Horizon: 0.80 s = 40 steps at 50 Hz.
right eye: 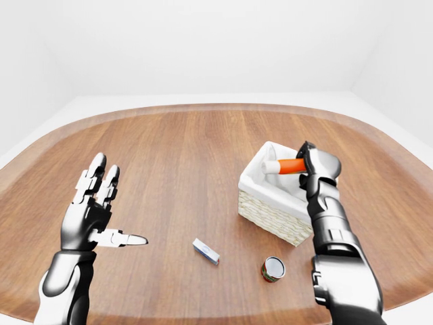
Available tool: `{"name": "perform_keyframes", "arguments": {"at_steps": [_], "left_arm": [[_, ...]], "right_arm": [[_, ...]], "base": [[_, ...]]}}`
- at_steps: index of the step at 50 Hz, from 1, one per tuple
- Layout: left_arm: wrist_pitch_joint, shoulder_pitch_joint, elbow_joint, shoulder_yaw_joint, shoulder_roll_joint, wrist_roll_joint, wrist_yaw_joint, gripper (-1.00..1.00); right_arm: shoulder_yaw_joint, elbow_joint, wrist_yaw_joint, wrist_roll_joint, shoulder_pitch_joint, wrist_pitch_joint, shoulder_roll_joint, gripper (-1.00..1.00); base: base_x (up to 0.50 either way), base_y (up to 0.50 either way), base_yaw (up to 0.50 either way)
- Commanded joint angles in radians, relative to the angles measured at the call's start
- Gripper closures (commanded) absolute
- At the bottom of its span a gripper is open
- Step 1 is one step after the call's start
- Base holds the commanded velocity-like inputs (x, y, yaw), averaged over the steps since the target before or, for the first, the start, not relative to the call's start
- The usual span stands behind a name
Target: Pick up the ketchup, and put it in the basket.
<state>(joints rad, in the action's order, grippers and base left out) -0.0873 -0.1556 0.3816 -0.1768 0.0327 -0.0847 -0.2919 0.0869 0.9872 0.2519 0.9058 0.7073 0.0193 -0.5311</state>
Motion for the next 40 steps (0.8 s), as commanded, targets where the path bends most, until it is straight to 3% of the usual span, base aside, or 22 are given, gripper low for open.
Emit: {"name": "perform_keyframes", "arguments": {"at_steps": [1,14,40], "left_arm": [[0.0,0.001,0.001,-0.001,0.0,-0.001,0.0,-1.0],[0.0,0.002,-0.002,0.0,0.0,-0.001,0.0,-1.0],[0.0,0.005,-0.01,0.0,0.002,0.001,0.0,-1.0]], "right_arm": [[-0.02,0.083,0.073,0.034,0.046,-0.006,0.001,1.0],[-0.041,0.198,0.128,0.025,0.076,-0.032,0.011,1.0],[-0.063,0.257,0.168,0.019,0.076,-0.045,0.023,1.0]], "base": [[0.0,0.0,0.0],[0.0,0.0,0.0],[0.0,0.0,0.0]]}}
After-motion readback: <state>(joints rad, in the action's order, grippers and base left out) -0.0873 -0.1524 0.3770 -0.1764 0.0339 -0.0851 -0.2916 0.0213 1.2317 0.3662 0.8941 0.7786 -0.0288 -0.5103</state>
